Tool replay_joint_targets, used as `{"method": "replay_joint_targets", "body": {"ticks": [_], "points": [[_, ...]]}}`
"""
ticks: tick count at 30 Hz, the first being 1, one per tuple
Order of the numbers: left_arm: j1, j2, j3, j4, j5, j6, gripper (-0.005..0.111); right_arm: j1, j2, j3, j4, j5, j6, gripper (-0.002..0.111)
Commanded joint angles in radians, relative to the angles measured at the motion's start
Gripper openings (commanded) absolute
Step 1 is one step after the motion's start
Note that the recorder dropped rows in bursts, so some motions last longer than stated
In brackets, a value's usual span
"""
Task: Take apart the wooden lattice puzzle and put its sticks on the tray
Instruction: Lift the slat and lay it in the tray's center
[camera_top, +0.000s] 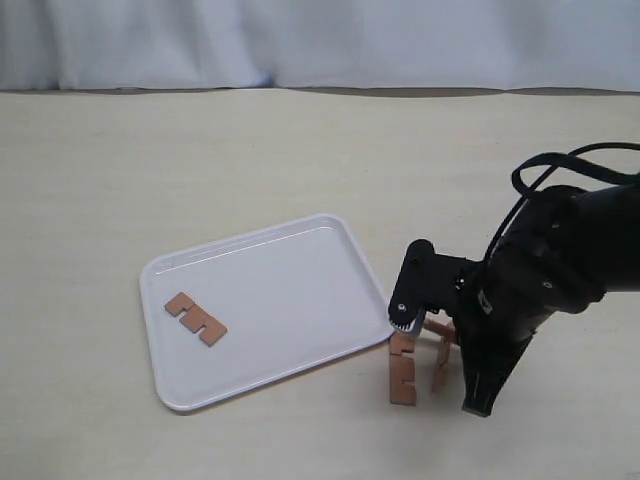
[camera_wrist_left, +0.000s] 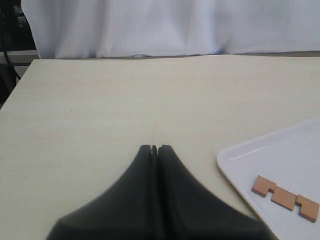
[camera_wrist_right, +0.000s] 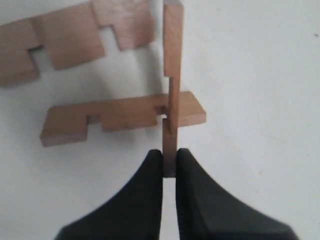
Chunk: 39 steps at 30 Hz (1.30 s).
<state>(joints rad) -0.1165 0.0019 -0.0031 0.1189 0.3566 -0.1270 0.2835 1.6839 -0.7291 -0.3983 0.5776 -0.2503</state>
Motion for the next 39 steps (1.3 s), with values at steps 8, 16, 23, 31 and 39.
{"method": "replay_joint_targets", "body": {"ticks": [8,16,23,31,39], "points": [[0.0,-0.002,0.003,0.001,-0.01,-0.002,0.0,-0.001,-0.125,-0.004,-0.226,-0.025,0.236,0.004],[0.0,-0.002,0.003,0.001,-0.01,-0.002,0.0,0.138,-0.267,-0.004,-0.147,-0.124,0.266,0.004],[0.0,-0.002,0.003,0.001,-0.01,-0.002,0.0,0.312,-0.179,-0.146,-0.147,-0.073,0.403,0.004],[0.0,-0.002,0.003,0.001,-0.01,-0.002,0.0,0.336,0.17,-0.464,-0.094,0.057,0.423,0.005],[0.0,-0.002,0.003,0.001,-0.008,-0.002,0.0,0.331,0.362,-0.611,-0.088,0.13,0.474,0.012]]}}
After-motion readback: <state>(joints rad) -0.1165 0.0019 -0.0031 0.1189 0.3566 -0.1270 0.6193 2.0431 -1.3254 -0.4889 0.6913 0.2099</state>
